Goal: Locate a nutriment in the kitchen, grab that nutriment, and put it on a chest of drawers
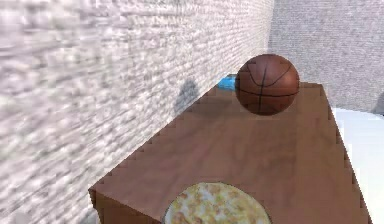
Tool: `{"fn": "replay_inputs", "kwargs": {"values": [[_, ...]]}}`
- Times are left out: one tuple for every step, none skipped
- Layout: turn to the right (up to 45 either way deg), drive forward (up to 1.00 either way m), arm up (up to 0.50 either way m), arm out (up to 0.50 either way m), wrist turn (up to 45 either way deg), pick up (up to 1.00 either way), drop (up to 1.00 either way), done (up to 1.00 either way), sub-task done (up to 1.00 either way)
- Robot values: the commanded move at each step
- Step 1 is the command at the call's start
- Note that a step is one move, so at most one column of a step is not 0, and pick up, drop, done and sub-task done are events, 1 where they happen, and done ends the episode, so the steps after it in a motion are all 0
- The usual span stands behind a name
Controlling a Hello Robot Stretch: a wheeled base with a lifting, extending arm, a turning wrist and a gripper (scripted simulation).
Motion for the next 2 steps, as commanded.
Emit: {"fn": "replay_inputs", "kwargs": {"values": [[45.0, 0.00, 0.00, 0.00, 0.0, 0.00, 0.00, 0.00, 0.00], [-42.0, 0.00, 0.00, 0.00, 0.0, 0.00, 0.00, 0.00, 0.00]]}}
